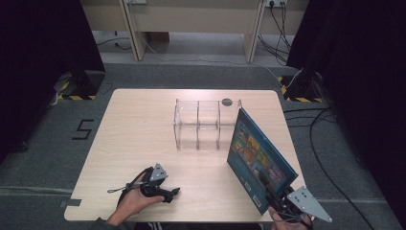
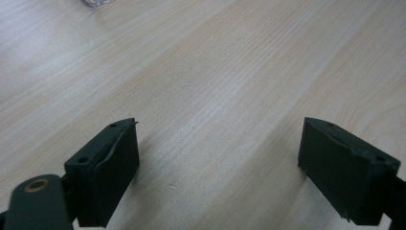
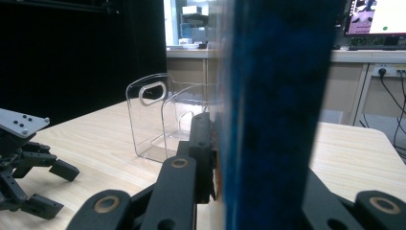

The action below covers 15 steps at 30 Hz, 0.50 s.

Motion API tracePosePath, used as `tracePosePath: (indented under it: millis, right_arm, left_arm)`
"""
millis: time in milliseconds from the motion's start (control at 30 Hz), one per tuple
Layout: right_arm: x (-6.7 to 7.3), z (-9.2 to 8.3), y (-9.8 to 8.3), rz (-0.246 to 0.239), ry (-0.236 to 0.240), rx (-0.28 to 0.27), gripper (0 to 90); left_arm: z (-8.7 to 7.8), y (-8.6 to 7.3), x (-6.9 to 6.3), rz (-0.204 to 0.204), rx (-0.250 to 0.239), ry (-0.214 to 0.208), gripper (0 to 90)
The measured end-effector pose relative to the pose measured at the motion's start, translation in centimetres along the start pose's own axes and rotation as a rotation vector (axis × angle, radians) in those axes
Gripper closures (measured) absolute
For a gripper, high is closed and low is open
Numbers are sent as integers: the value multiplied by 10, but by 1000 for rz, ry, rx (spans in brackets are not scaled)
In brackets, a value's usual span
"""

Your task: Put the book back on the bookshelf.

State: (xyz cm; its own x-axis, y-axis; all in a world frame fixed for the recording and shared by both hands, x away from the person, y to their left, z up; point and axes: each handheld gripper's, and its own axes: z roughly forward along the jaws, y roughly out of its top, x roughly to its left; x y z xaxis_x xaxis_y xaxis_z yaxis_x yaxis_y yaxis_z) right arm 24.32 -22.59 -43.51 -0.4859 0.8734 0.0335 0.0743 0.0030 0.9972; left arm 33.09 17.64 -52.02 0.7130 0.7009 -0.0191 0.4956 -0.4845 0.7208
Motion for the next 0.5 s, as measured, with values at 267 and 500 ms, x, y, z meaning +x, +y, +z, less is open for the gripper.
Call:
tracePosePath:
  millis: [267, 500]
  right_arm:
    - [-4, 7, 1, 19, 6, -11, 791]
    - [-8, 15, 1, 32, 24, -17, 796]
  left_arm:
    - [0, 0, 0, 3, -1, -3, 131]
    - [1, 0, 0, 5, -3, -6, 131]
